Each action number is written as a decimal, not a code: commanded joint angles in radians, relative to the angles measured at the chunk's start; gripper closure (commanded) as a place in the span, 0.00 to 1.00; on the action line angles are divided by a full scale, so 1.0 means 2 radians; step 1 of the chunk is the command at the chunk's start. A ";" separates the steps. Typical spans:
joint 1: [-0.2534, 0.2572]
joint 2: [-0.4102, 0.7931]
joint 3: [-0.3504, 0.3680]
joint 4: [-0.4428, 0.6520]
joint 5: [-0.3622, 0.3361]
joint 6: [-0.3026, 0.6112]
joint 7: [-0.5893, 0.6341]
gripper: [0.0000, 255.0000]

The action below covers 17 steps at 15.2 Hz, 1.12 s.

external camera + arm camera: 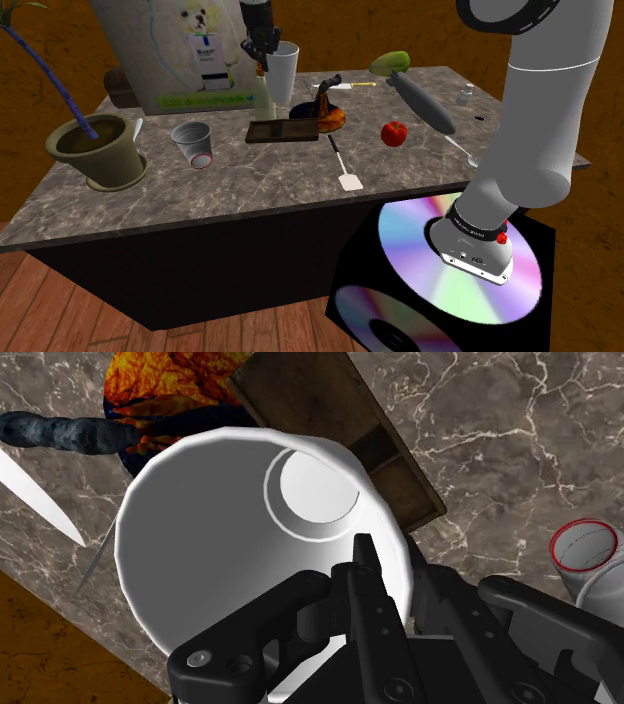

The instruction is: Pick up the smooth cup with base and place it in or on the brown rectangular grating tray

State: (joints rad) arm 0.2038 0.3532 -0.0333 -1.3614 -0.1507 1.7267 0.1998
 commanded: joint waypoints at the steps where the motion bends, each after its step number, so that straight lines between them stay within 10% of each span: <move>1: 0.000 -0.001 0.000 -0.016 -0.001 0.014 0.003 1.00; 17: -0.001 0.009 0.000 -0.112 -0.005 0.120 0.018 1.00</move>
State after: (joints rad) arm 0.2029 0.3736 -0.0336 -1.5610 -0.1593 1.9445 0.2342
